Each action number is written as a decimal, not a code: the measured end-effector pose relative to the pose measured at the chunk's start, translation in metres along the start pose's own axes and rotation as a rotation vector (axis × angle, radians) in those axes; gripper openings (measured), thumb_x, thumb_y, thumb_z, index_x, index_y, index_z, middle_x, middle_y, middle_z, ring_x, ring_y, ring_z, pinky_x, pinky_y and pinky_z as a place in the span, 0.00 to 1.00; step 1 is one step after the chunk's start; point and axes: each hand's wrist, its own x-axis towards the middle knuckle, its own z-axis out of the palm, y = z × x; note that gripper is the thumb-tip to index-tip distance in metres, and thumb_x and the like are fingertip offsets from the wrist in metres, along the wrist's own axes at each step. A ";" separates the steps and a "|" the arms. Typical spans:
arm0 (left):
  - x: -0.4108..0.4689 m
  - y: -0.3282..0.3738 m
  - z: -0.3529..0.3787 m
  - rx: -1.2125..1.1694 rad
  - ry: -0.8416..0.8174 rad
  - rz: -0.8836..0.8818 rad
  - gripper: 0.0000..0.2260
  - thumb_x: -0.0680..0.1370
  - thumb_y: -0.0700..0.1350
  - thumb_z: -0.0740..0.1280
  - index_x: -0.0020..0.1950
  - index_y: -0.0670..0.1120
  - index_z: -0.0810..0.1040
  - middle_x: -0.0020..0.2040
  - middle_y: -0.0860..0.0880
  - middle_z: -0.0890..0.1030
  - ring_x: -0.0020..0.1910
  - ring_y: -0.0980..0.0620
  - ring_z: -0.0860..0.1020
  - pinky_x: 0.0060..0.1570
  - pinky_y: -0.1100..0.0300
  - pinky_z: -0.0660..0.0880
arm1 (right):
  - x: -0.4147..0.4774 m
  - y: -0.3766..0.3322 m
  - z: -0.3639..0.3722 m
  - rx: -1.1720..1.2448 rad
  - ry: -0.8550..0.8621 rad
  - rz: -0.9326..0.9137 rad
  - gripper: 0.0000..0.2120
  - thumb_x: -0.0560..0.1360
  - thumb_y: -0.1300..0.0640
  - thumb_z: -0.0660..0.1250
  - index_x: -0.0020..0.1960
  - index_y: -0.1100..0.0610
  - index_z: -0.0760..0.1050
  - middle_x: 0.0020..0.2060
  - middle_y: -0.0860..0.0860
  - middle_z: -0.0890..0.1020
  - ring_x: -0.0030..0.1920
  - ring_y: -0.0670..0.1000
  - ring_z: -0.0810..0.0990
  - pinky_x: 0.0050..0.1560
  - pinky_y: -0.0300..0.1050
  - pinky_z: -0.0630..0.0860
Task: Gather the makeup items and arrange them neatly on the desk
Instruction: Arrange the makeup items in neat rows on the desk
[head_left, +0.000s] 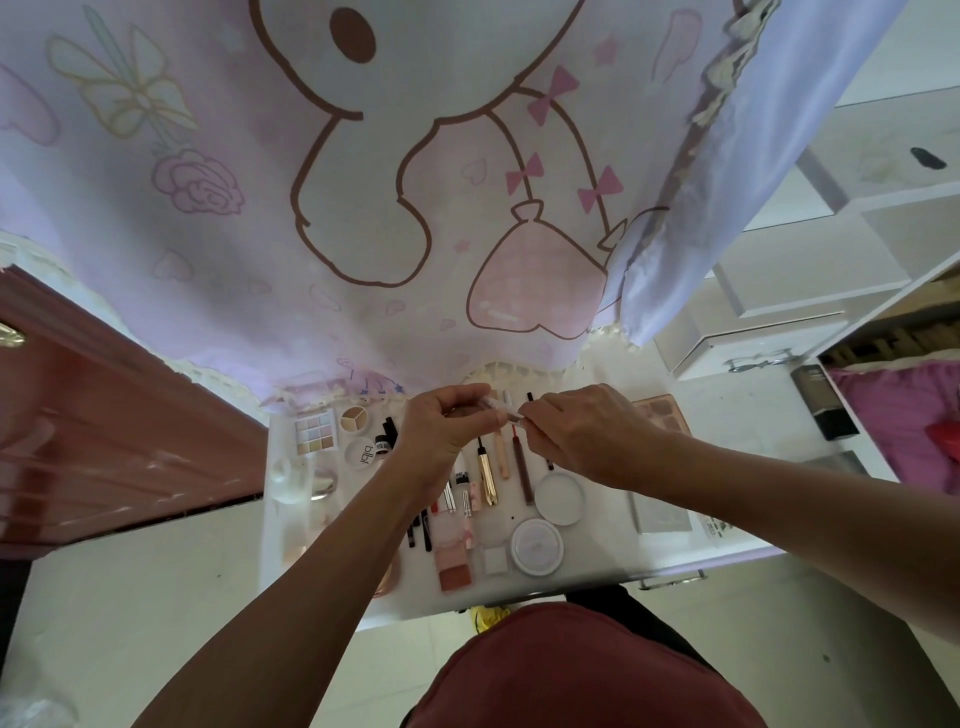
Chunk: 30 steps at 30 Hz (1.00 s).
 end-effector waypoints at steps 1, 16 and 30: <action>0.000 0.000 0.000 -0.005 -0.001 0.003 0.15 0.70 0.31 0.73 0.55 0.41 0.79 0.42 0.43 0.80 0.41 0.52 0.80 0.45 0.65 0.77 | -0.001 0.000 0.000 0.001 0.016 -0.007 0.15 0.78 0.56 0.57 0.39 0.60 0.76 0.25 0.50 0.73 0.21 0.50 0.66 0.22 0.41 0.63; 0.000 -0.005 -0.006 -0.058 -0.084 -0.012 0.20 0.72 0.27 0.68 0.64 0.36 0.75 0.53 0.38 0.83 0.50 0.45 0.82 0.59 0.53 0.77 | -0.004 0.010 -0.009 0.714 -0.176 0.665 0.09 0.72 0.48 0.74 0.52 0.48 0.83 0.45 0.46 0.85 0.43 0.43 0.82 0.44 0.43 0.76; -0.004 -0.046 0.007 0.183 -0.117 -0.067 0.15 0.68 0.27 0.73 0.50 0.42 0.82 0.45 0.42 0.85 0.46 0.46 0.83 0.51 0.55 0.80 | -0.044 0.029 -0.004 1.059 -0.026 1.037 0.10 0.82 0.61 0.60 0.49 0.64 0.79 0.41 0.58 0.85 0.34 0.52 0.84 0.32 0.41 0.78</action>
